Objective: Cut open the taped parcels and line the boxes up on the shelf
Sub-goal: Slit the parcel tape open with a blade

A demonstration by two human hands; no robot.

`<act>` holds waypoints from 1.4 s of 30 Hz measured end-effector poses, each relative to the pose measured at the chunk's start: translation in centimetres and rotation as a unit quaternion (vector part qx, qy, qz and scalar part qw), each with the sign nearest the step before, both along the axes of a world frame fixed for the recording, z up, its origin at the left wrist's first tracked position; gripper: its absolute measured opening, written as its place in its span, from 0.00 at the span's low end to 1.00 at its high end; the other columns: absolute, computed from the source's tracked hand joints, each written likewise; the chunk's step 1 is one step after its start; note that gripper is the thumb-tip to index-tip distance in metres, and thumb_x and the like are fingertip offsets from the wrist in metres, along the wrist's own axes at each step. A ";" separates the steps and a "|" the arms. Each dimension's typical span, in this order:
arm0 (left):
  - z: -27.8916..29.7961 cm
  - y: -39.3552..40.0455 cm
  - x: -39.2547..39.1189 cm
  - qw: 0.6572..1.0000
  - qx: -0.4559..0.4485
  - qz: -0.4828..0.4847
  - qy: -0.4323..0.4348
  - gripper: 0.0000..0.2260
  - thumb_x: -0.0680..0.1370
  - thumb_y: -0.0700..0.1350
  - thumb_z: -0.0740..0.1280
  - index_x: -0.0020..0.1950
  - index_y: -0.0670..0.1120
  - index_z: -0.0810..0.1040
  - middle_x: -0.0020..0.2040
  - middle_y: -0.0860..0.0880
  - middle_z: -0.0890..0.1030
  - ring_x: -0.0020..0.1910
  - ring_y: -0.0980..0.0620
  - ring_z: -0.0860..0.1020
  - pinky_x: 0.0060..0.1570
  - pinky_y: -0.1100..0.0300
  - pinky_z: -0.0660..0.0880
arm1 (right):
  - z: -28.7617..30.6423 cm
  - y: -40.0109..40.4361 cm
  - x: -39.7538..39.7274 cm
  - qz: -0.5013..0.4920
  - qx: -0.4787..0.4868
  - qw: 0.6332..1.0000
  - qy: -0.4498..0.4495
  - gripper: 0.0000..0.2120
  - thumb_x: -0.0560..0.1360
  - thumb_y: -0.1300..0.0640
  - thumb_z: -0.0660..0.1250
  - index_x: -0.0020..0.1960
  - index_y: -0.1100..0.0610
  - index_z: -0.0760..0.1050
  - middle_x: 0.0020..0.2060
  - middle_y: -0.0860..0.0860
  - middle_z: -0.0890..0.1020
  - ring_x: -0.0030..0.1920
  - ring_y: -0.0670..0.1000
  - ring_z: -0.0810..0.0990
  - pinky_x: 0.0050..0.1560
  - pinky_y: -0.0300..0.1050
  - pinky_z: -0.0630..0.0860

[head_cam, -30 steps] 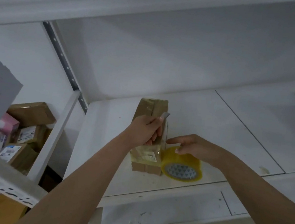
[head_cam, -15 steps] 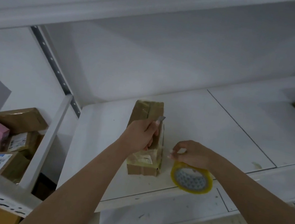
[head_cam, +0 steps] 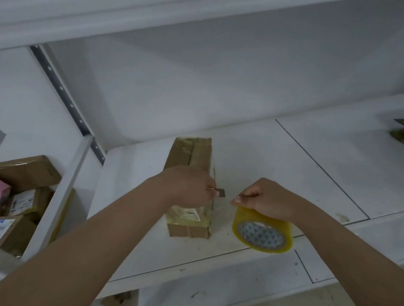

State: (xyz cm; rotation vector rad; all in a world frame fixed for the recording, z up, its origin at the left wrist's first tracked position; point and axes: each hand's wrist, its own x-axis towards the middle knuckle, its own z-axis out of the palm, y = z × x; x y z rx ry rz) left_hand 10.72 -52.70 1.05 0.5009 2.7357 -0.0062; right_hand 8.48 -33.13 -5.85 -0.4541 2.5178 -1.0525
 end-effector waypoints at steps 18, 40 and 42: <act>0.1 0.6 -0.2 0.998 -0.058 0.037 -0.013 0.15 0.85 0.51 0.51 0.50 0.49 0.76 0.43 0.51 0.74 0.42 0.53 0.73 0.44 0.57 0.69 | 1.3 -0.4 0.8 -0.011 0.034 0.999 0.026 0.11 0.78 0.50 0.66 0.43 0.50 0.85 0.33 0.44 0.81 0.38 0.45 0.79 0.40 0.42 0.75; -2.9 0.6 0.2 0.954 0.041 0.274 0.116 0.35 0.70 0.61 0.73 0.68 0.45 0.65 0.52 0.51 0.75 0.54 0.46 0.77 0.48 0.53 0.75 | -1.0 1.6 -0.1 -0.127 -0.046 0.989 -0.060 0.08 0.75 0.49 0.71 0.45 0.52 0.86 0.39 0.51 0.84 0.41 0.52 0.81 0.54 0.51 0.78; -2.7 0.5 0.3 0.944 0.062 0.284 0.155 0.33 0.68 0.69 0.70 0.63 0.49 0.69 0.44 0.55 0.74 0.48 0.49 0.76 0.44 0.55 0.71 | -1.0 1.6 -0.4 -0.133 -0.049 0.989 -0.048 0.08 0.75 0.48 0.71 0.49 0.49 0.85 0.45 0.50 0.84 0.48 0.51 0.81 0.59 0.52 0.76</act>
